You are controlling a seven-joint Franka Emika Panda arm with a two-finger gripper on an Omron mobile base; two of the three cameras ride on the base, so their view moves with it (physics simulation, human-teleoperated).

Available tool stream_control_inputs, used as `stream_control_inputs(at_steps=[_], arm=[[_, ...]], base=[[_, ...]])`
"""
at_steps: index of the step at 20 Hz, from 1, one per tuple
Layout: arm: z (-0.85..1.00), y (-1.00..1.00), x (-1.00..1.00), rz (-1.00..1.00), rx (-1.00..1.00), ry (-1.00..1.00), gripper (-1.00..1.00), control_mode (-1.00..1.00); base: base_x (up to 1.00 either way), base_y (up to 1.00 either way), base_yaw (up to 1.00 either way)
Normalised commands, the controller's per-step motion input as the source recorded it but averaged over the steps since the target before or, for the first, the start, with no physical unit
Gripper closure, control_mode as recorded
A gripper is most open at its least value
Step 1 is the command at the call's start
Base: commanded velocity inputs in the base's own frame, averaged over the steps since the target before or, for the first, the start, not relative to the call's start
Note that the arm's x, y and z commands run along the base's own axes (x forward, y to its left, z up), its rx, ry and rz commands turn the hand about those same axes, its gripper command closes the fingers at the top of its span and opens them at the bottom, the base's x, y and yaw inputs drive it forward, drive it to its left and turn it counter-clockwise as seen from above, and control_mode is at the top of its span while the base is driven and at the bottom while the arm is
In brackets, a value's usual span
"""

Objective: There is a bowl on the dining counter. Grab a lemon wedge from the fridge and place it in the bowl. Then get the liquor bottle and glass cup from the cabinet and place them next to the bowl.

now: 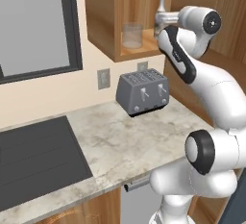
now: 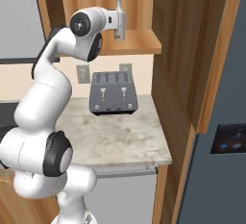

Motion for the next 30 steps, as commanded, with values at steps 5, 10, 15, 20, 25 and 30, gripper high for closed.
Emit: stream_control_inputs(at_steps=[5, 10, 15, 20, 25, 30], arm=[[0.0, -0.17, 0.25, 0.03, 0.0, 0.0, -1.0, -1.0], [0.0, -0.13, 0.25, 0.03, 0.01, 0.0, -1.0, -1.0], [0.0, -0.02, 0.34, 0.01, 0.01, 0.0, -1.0, -1.0], [0.0, 0.0, 0.32, 0.0, 0.0, 0.0, -1.0, -1.0], [0.0, 0.0, 0.29, 0.0, 0.0, 0.02, -1.0, -1.0], [-0.01, 0.0, 0.27, 0.0, 0.0, 0.02, -1.0, -1.0]], base=[[0.0, 0.0, 0.0], [0.0, 0.0, 0.0], [0.0, 0.0, 0.0], [0.0, 0.0, 0.0], [0.0, 0.0, 0.0], [0.0, 0.0, 0.0]])
